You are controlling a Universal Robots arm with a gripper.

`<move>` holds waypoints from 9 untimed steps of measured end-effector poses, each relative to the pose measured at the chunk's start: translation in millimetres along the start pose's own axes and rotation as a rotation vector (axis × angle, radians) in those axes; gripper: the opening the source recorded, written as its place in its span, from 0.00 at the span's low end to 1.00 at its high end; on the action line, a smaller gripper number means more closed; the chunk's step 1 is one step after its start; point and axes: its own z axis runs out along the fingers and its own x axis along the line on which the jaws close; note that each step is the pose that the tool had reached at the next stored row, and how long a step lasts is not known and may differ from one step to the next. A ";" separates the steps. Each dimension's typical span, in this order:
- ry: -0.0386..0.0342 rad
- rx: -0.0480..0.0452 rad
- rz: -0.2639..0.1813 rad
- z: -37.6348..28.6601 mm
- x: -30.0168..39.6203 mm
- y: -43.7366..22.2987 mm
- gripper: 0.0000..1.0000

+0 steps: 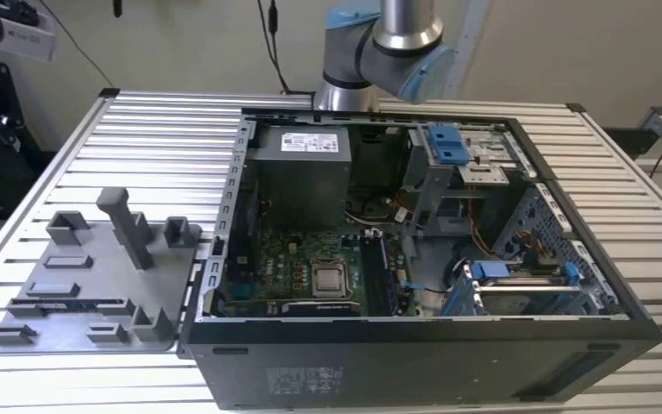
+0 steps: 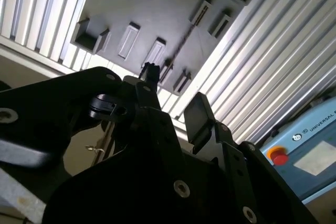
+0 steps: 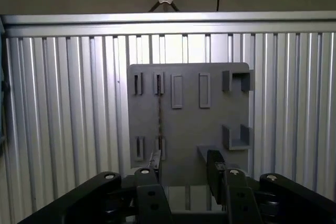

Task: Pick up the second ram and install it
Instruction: 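Pick up the second ram and move it above second insertion slot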

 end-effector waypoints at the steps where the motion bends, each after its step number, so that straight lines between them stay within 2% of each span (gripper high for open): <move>1: 0.0000 0.0000 0.000 1.4 0.0 0.0 0.48; 9: -0.0001 0.0000 0.000 10.8 0.3 -0.2 0.48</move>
